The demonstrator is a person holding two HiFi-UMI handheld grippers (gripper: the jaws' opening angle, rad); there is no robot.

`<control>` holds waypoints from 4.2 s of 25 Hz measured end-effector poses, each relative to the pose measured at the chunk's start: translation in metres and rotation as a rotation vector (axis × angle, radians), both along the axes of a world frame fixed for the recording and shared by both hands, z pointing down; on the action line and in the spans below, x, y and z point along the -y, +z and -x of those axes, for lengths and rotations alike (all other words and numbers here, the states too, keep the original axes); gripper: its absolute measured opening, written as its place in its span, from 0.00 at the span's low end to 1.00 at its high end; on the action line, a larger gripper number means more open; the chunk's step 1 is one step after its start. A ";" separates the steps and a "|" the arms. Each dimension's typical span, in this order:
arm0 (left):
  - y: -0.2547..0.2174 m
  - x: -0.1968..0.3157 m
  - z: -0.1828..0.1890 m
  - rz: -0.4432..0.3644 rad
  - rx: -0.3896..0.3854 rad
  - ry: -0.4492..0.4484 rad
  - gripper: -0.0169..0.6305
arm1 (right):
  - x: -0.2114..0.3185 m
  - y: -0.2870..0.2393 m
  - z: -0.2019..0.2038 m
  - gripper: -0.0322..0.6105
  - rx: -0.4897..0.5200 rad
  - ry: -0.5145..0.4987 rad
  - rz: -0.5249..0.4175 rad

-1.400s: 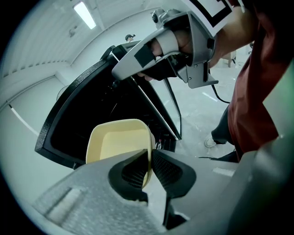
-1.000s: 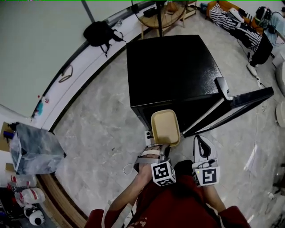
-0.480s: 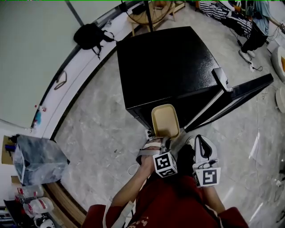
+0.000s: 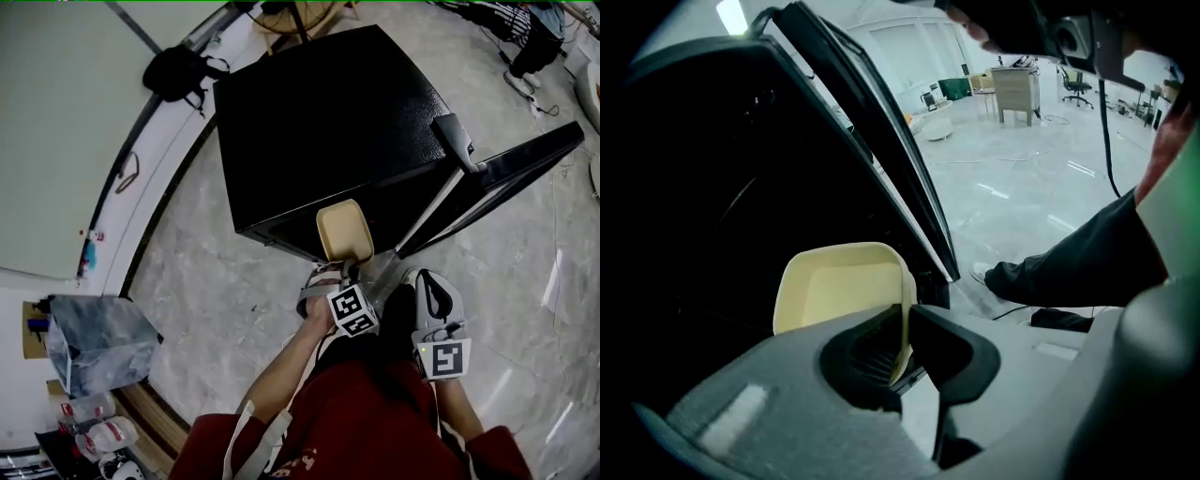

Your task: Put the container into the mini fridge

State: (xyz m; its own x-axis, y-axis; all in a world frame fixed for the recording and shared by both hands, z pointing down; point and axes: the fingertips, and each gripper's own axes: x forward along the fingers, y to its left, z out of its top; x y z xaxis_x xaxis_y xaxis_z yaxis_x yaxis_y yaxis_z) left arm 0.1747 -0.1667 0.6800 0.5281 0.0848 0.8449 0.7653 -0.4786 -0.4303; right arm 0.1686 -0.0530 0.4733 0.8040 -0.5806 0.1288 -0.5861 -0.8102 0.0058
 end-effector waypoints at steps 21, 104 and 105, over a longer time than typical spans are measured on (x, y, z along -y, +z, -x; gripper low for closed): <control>0.083 0.017 -0.068 -0.077 0.046 -0.065 0.09 | -0.030 0.020 -0.030 0.05 0.045 0.026 0.034; -0.176 0.083 0.062 0.585 -0.655 -0.584 0.31 | 0.031 -0.048 -0.004 0.05 -0.095 -0.125 0.026; -0.186 0.086 0.064 0.600 -0.693 -0.588 0.31 | 0.035 -0.053 -0.003 0.05 -0.103 -0.130 0.017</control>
